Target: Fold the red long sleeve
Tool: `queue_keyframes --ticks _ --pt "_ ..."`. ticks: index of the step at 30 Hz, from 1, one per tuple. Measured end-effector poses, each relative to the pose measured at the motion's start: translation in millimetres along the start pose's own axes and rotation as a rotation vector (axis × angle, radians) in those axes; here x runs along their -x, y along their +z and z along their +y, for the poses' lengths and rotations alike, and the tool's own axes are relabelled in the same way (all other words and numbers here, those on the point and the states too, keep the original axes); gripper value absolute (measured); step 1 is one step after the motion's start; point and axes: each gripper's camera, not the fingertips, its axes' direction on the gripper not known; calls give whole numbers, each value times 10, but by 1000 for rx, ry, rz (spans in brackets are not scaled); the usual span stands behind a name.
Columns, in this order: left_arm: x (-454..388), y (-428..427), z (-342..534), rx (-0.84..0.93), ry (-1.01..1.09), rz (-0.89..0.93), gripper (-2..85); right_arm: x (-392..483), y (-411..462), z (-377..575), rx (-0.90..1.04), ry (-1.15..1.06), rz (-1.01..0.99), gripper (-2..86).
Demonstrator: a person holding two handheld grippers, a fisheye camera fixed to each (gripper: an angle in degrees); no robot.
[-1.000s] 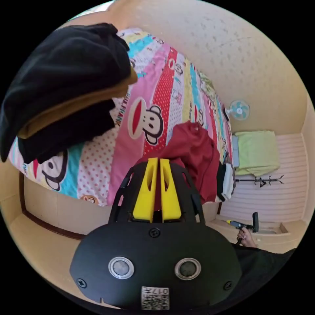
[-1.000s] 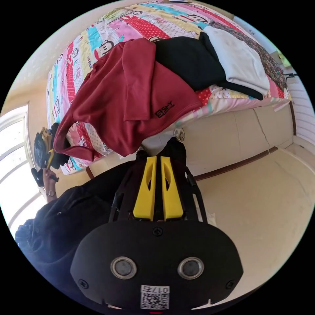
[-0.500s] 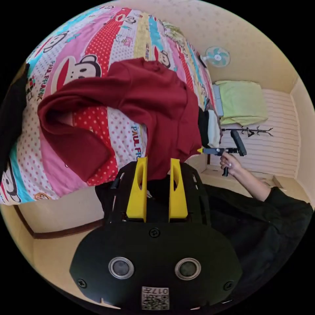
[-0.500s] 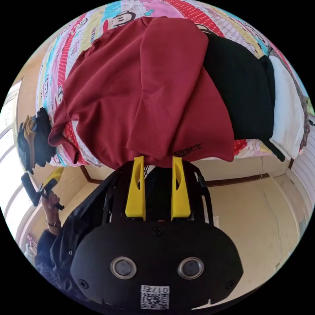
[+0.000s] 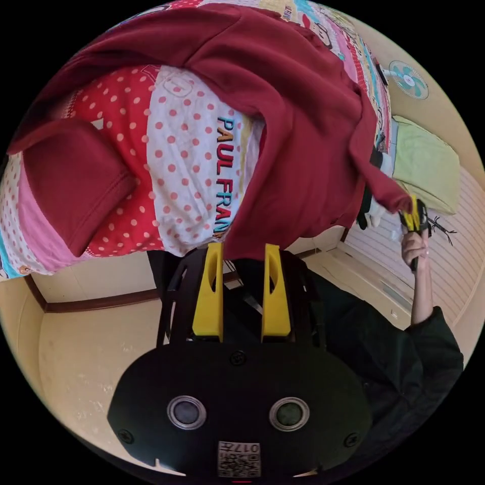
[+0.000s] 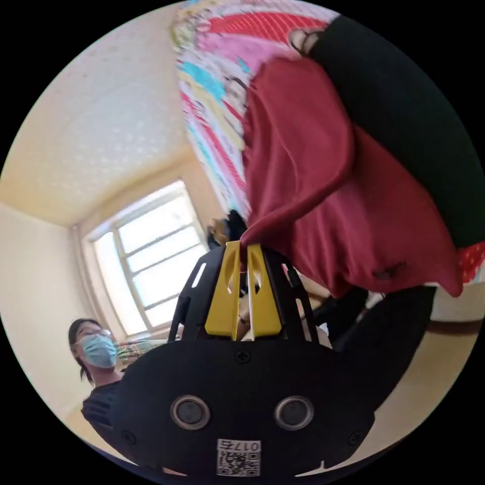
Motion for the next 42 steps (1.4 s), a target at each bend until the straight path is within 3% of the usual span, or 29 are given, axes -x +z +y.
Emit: queue_keyframes --ticks 1,3,5,7,9,14,17,19,23,29,33,38,42 --pt "-6 55 -37 6 5 -8 119 138 -266 -4 -110 -53 -27 33" --pt "-38 144 -83 21 17 -30 120 453 -1207 165 -557 -107 48 41" --pt "-87 203 -108 12 24 -90 123 563 -1484 236 -661 -114 287 51" --pt "-138 250 -116 -29 17 -139 128 540 -1357 95 -484 -84 594 71" --pt "-153 317 -133 -35 2 -135 132 281 -804 -46 -143 -91 871 101" --pt "-196 417 -158 -58 -53 -188 133 -487 315 -46 314 -142 1249 111" --pt "-201 417 -120 -46 -54 -185 108 -715 628 44 483 -92 1202 61" --pt "-196 407 -43 19 -27 -121 41 -560 680 90 507 -117 1260 44" --pt "-250 219 363 -17 75 -60 29 -6 613 478 597 -385 1398 37" --pt "-55 198 992 -53 -161 -37 43 -249 497 810 749 -337 1439 49" --pt "-44 -251 1189 -288 -275 14 101 283 542 531 597 -437 1353 75" --pt "-212 -1015 764 -454 -115 -78 114 912 922 -195 451 -577 1229 98" --pt "-260 -1684 -19 -554 21 -171 123 1281 1624 -845 360 -680 1242 115"
